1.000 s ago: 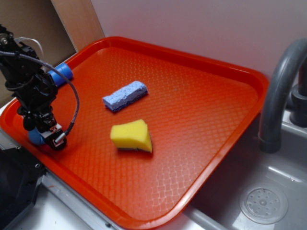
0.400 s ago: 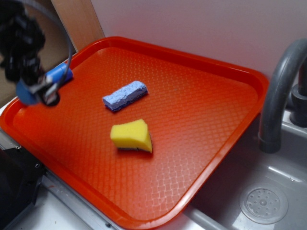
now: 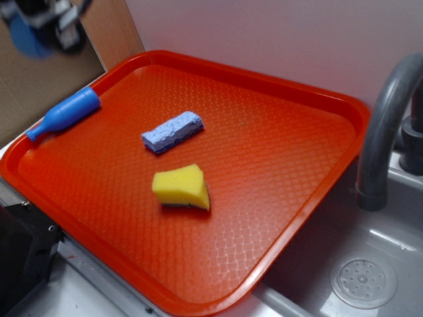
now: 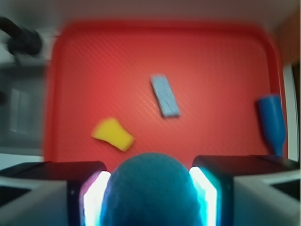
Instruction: Grab the blue ball.
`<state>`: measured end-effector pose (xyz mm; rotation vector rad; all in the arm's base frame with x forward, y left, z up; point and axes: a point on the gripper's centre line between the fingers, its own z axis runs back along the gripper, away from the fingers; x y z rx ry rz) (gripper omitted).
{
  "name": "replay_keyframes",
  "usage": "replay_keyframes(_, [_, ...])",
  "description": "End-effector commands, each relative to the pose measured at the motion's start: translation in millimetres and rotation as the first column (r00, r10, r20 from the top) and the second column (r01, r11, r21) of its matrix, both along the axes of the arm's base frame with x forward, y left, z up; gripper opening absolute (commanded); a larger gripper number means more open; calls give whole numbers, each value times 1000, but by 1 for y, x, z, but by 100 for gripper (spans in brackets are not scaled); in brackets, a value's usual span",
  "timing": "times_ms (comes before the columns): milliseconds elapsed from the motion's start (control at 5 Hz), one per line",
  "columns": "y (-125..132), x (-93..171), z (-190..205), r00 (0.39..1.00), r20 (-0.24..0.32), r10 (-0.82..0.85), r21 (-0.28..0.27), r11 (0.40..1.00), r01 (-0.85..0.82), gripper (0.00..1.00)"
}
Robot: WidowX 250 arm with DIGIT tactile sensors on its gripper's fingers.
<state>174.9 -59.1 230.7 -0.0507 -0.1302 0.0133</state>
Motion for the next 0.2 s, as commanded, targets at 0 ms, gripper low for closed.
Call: replay_keyframes(0, [-2,-5,13,999,39,0,-41,999,2,0])
